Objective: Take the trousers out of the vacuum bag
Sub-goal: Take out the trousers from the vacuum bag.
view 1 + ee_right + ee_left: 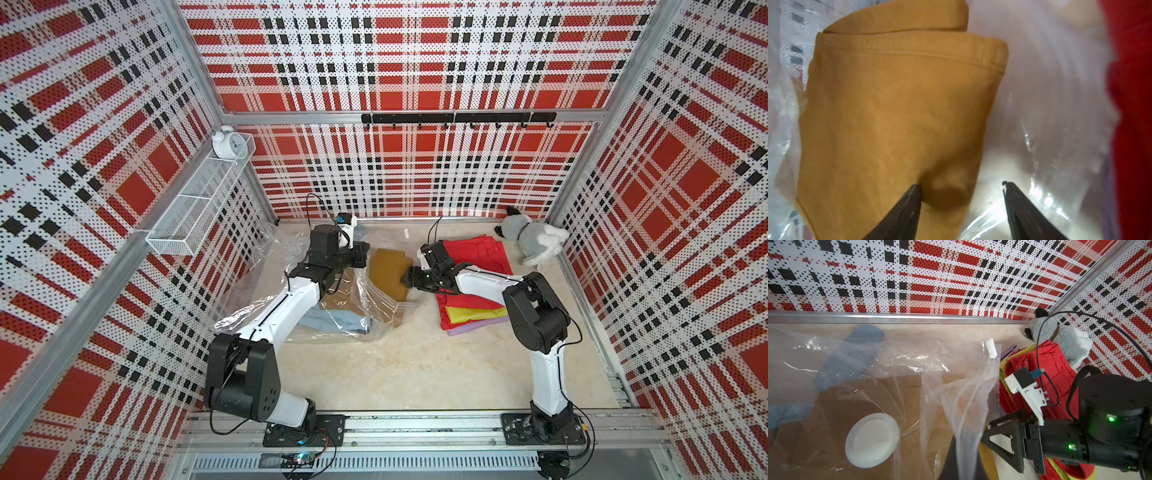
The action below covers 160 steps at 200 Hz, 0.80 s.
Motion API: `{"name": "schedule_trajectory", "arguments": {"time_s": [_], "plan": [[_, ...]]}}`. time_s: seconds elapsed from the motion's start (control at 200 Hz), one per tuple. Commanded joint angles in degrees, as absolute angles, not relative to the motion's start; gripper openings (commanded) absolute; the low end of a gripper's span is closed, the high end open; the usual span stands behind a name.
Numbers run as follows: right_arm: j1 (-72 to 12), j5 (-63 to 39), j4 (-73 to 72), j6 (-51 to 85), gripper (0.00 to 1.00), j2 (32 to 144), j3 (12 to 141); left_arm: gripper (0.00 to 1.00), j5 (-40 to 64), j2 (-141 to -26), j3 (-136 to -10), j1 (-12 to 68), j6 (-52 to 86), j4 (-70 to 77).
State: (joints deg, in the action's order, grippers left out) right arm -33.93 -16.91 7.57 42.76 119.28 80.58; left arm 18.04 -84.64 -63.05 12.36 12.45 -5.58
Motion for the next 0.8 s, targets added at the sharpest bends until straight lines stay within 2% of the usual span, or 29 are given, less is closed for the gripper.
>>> {"name": "schedule_trajectory", "arguments": {"time_s": [0.0, 0.456, 0.797], "plan": [[-34.63, -21.31, 1.73, 45.23, 0.75, 119.37, 80.02, 0.00, 18.37, -85.12, -64.88, 12.52, 11.49, -4.84], [-34.89, -21.36, 1.09, 47.26, 0.76, 123.73, 81.78, 0.00, 18.20, -85.08, -64.86, 12.50, 11.50, -4.83], [-34.98, -26.76, -8.06, 51.60, 0.75, 126.62, 80.66, 0.00, 17.95, -85.07, -64.78, 12.57, 11.51, -4.90]]}}
